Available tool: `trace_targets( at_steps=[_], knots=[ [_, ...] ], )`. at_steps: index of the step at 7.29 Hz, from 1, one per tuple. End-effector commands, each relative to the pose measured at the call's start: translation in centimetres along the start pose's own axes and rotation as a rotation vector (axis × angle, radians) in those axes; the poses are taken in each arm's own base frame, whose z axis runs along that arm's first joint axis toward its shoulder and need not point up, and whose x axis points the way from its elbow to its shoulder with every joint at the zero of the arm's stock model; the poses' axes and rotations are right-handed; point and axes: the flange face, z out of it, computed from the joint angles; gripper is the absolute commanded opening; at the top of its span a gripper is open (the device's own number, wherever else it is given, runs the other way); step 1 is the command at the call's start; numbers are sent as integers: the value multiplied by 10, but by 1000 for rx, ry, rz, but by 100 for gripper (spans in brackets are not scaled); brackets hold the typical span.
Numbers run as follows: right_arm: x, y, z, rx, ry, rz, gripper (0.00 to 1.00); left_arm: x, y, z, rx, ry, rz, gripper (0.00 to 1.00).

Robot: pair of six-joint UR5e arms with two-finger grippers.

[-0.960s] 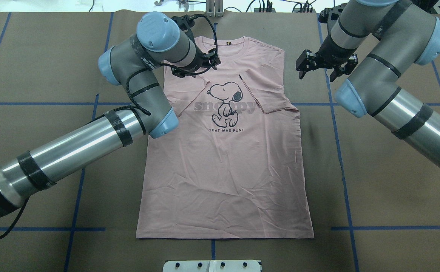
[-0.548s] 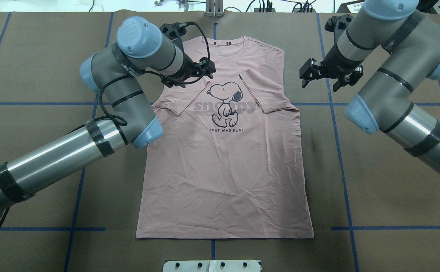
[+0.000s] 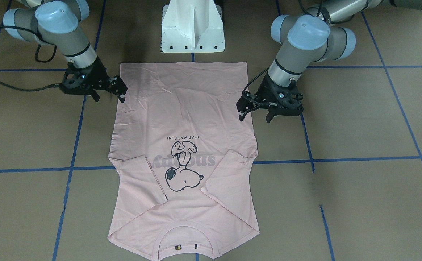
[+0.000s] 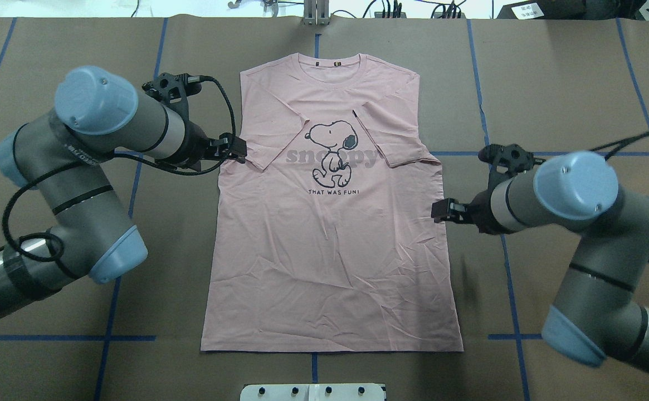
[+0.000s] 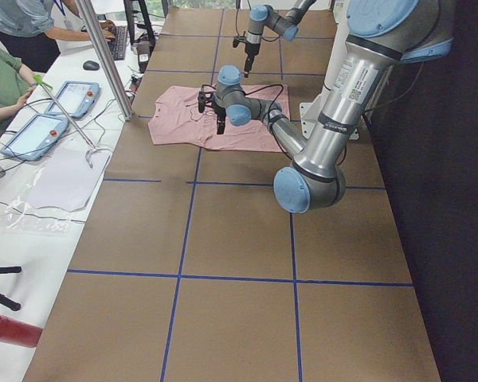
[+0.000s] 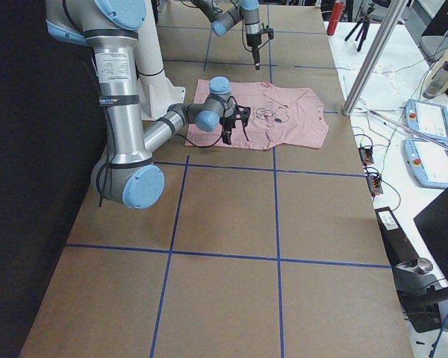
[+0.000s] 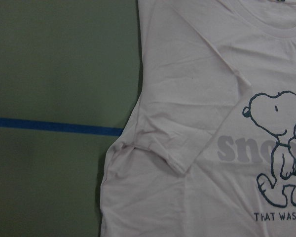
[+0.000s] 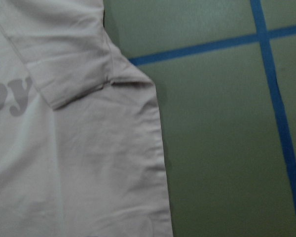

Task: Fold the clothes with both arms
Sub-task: 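Move both grippers down to the shirt hem nearest the robot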

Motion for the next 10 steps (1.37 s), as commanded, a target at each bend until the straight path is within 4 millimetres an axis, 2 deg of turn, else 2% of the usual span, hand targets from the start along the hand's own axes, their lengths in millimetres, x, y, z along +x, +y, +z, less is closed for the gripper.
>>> trace_targets(
  at_steps=[1, 2, 4, 9, 10],
  knots=[
    [8, 110, 6, 37, 9, 8, 100, 0, 18, -19, -6, -17, 2, 100],
    [8, 133, 13, 30, 18, -18, 100, 2, 19, -21, -6, -12, 4, 100],
    [13, 147, 22, 7, 40, -32, 100, 3, 19, -21, -6, -11, 4, 100],
    [25, 150, 30, -33, 79, -35, 99, 6, 19, -22, -5, -5, 7, 100],
    [26, 151, 31, -43, 82, -34, 97, 6, 20, -22, -7, -5, 7, 100]
  ],
)
